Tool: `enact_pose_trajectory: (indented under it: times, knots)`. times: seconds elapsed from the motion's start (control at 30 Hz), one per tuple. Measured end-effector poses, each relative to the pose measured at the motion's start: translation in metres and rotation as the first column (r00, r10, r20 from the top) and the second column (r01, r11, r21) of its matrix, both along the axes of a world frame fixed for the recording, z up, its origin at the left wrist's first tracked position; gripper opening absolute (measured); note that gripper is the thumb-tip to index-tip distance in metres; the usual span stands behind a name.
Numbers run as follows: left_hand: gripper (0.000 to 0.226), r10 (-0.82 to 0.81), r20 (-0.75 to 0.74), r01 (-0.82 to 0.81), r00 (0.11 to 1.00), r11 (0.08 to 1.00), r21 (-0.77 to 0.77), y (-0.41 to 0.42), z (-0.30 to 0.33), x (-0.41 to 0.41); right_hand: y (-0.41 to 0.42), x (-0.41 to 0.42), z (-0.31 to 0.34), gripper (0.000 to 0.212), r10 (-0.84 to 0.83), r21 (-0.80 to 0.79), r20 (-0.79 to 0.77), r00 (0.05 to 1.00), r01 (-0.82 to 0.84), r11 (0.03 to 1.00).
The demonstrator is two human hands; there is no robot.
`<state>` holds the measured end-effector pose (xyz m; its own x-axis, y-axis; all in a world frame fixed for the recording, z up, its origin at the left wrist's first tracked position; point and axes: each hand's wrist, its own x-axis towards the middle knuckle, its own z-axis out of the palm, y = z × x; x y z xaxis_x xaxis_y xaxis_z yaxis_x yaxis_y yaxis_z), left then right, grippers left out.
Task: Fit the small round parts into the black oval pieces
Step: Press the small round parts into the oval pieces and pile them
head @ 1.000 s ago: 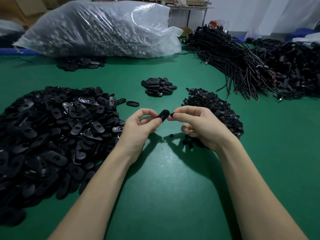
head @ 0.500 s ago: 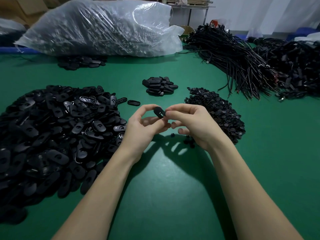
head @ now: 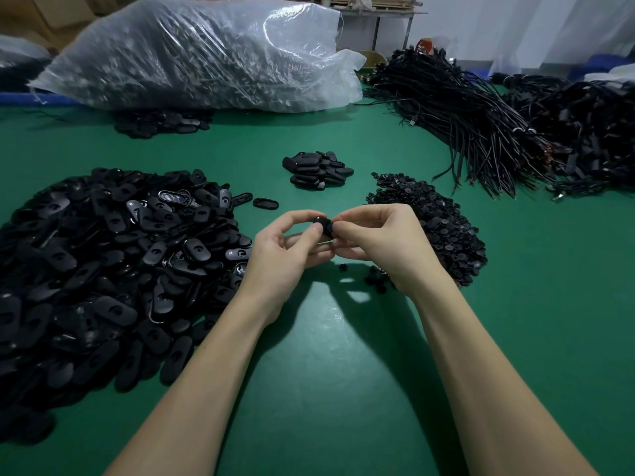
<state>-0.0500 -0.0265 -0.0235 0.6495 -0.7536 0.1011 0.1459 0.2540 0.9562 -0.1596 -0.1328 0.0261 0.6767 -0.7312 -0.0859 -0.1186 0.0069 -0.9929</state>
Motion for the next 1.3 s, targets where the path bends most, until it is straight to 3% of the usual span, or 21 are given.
enact_pose_trajectory:
  times: [0.5, 0.63, 0.77, 1.1, 1.17, 1.3]
  knots:
    - [0.009, 0.031, 0.051, -0.032, 0.998, 0.999, 0.016, 0.000, 0.000, 0.000, 0.006, 0.006, -0.005, 0.009, -0.054, 0.067, 0.059, 0.997, 0.050, 0.997]
    - [0.007, 0.023, 0.039, -0.024, 0.999, 0.999, 0.026, -0.001, -0.002, 0.000, 0.008, 0.009, -0.007, 0.011, -0.078, -0.019, 0.008, 0.997, 0.078, 0.997]
    - [0.003, 0.034, 0.044, -0.037, 0.998, 0.996, 0.076, -0.002, -0.005, 0.002, 0.008, 0.010, -0.009, 0.016, -0.131, -0.232, -0.092, 0.987, 0.107, 0.967]
    - [0.007, 0.044, -0.009, -0.043, 0.999, 0.996, 0.082, 0.001, -0.003, 0.002, 0.006, 0.009, -0.010, 0.011, -0.170, -0.303, -0.138, 0.976, 0.122, 0.945]
    - [0.008, 0.039, -0.027, -0.037, 0.999, 0.997, 0.067, 0.001, -0.002, 0.002, 0.003, 0.006, -0.010, 0.015, -0.146, -0.246, -0.125, 0.981, 0.112, 0.963]
    - [0.010, -0.007, -0.105, 0.010, 0.994, 0.999, 0.032, 0.003, -0.001, 0.004, -0.001, 0.001, -0.010, 0.017, 0.020, 0.043, -0.006, 1.000, -0.020, 0.999]
